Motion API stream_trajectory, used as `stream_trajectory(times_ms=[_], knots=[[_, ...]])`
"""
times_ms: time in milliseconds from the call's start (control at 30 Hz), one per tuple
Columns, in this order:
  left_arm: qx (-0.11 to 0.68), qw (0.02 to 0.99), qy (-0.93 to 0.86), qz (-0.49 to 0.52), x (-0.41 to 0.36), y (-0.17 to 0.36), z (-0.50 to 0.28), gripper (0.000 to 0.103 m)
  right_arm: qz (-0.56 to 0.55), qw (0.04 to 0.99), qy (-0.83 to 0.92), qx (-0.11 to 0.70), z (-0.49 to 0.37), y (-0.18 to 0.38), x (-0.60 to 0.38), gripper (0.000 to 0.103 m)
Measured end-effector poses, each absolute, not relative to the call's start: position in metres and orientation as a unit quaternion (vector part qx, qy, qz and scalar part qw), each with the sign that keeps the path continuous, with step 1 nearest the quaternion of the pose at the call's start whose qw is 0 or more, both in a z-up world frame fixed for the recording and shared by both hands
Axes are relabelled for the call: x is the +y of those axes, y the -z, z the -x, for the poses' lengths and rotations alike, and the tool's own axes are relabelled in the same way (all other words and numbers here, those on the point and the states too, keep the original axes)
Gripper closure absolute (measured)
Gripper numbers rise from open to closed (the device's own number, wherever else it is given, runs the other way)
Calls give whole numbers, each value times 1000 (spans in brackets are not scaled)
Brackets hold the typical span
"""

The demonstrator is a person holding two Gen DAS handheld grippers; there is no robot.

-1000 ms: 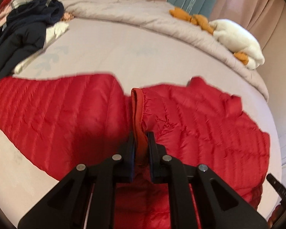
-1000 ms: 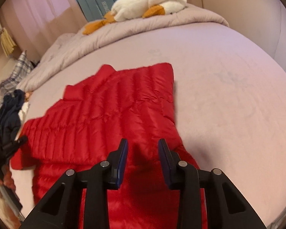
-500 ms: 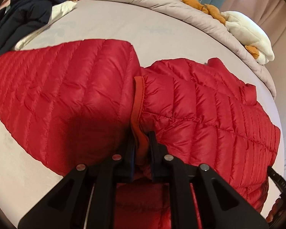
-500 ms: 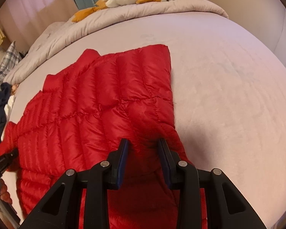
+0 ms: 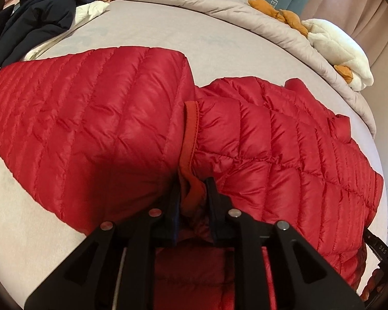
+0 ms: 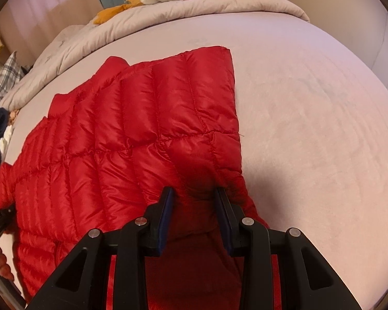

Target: Fold large clothes

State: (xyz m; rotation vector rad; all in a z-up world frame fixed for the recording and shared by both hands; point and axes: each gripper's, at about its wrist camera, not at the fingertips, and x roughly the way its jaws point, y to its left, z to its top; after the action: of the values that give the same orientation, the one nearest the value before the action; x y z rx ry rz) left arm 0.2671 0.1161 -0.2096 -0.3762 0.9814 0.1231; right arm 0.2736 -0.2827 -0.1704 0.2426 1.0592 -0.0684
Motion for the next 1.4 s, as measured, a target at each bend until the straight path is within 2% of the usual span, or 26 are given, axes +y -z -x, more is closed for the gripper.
stream_trajectory(times_ms=[67,133,200,300,333,433,467,533,600,767,833,900,1067,1400], knots=[[465,865,-55,182,115,205,-261,71,-114,856,36,503,-273,169,-283,68],[463,866,-47,183,114,200,-254,52,-112,856,40,502,-274,167,-281,68],[460,867,-41,188,113,192,-244,38,-110,857,41,502,-273,166,-280,68],[449,870,-42,200,115,178,-229,29,-108,859,46,498,-268,160,-277,68],[446,871,-43,204,115,173,-224,21,-109,861,47,494,-265,157,-276,68],[429,876,-44,214,119,152,-207,4,-113,867,41,483,-256,146,-275,54],[421,880,-44,215,121,143,-198,2,-116,870,37,479,-251,142,-273,47],[404,888,-45,215,123,125,-185,0,-119,876,29,466,-243,131,-272,43],[389,895,-37,216,124,109,-173,0,-113,884,25,454,-234,119,-269,33],[362,912,-10,195,118,77,-154,0,-84,906,29,413,-212,85,-260,23],[341,922,-8,184,116,63,-141,0,-83,912,21,401,-211,75,-263,16],[329,926,-1,185,116,55,-131,0,-84,920,11,382,-202,61,-260,2],[316,927,-1,204,127,53,-111,0,-78,937,-13,340,-182,36,-253,1],[342,901,-109,245,185,97,-91,0,-71,949,-72,299,-148,26,-233,1]])
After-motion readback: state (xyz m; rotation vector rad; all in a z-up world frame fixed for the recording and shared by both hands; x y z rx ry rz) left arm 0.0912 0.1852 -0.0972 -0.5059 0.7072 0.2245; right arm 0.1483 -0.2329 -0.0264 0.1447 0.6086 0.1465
